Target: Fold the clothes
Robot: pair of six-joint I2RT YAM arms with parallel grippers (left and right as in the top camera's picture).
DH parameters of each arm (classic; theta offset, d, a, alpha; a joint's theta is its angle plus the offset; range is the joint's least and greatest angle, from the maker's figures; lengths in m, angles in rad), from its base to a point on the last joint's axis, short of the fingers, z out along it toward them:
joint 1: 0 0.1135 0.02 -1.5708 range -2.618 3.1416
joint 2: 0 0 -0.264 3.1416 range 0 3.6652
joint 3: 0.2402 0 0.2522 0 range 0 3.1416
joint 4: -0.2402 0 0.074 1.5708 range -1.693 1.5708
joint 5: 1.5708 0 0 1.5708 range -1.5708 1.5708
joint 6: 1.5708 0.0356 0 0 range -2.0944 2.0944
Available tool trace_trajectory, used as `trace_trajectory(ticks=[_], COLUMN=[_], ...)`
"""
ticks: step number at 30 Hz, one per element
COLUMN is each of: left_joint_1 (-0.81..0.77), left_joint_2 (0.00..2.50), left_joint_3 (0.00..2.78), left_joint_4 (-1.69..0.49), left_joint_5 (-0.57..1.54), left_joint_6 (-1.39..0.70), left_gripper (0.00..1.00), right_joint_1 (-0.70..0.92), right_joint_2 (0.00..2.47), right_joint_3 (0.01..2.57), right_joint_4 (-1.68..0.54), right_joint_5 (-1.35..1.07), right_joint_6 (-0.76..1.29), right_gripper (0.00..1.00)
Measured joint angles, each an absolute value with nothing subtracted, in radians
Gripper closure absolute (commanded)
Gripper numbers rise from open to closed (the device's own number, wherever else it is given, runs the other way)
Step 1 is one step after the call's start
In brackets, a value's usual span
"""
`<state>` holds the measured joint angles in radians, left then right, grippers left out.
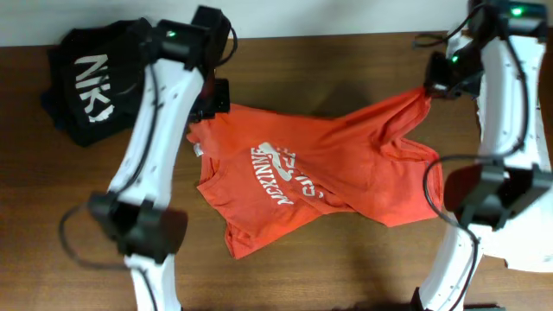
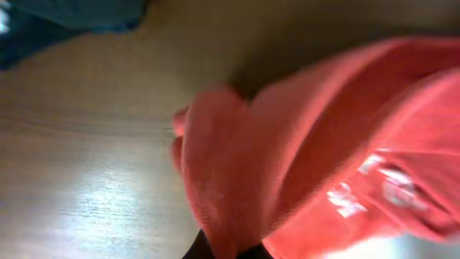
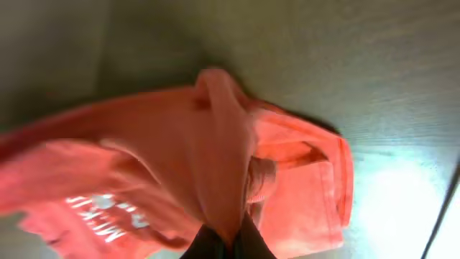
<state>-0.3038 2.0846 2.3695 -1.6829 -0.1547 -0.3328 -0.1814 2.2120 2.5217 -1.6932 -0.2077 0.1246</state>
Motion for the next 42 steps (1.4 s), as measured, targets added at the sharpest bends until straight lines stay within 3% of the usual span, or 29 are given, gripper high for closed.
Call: trace_trajectory(ticks=[6,13,16,20,23,27,32,36,42], left_joint_1=[-0.332,-0.332,-0.332,-0.311,-0.240,-0.147,-0.117,-0.117,-0.117], left_joint_2=[1.526,1.171,1.173,1.372,1.610,1.830,1.741,1.477,1.264], left_joint_3=[2.396,2.403,2.404,2.410,2.411,2.383,2.449,2.471,2.500], left_joint_4=[-1.686,-1.693,-1.693,-1.669,-1.626,-1.644,-1.686,-1.687,-1.691], left_joint_5=[-0.147,-0.182,-0.276,-0.426,-0.444,-0.324,-0.161,-0.022,0.019], left_joint_6=[-0.333,-0.334,-0.337,-0.337,-0.336,-0.309,-0.269,-0.269,-0.270], left_gripper=[0.99,0.99,0.99,0.99,0.99,0.99,0.99,1.00,0.99], right_joint_1=[-0.181,-0.182,-0.181,-0.181,-0.182,-0.187,-0.204,-0.204,-0.204], right_joint_2=[1.755,1.400,1.405,1.638,1.842,1.903,1.805,1.622,1.482], right_joint_3=[2.542,2.548,2.549,2.547,2.531,2.531,2.617,2.626,2.630], right_joint_4=[-1.692,-1.692,-1.692,-1.636,-1.616,-1.630,-1.692,-1.692,-1.692], right_joint_5=[-0.228,-0.268,-0.259,-0.171,-0.151,-0.146,-0.183,-0.242,-0.272], right_joint_6=[0.154,0.210,0.215,0.218,0.221,0.224,0.206,0.203,0.209], right_gripper=[0.90,0.93,0.96,0.96,0.96,0.96,0.96,0.96,0.96])
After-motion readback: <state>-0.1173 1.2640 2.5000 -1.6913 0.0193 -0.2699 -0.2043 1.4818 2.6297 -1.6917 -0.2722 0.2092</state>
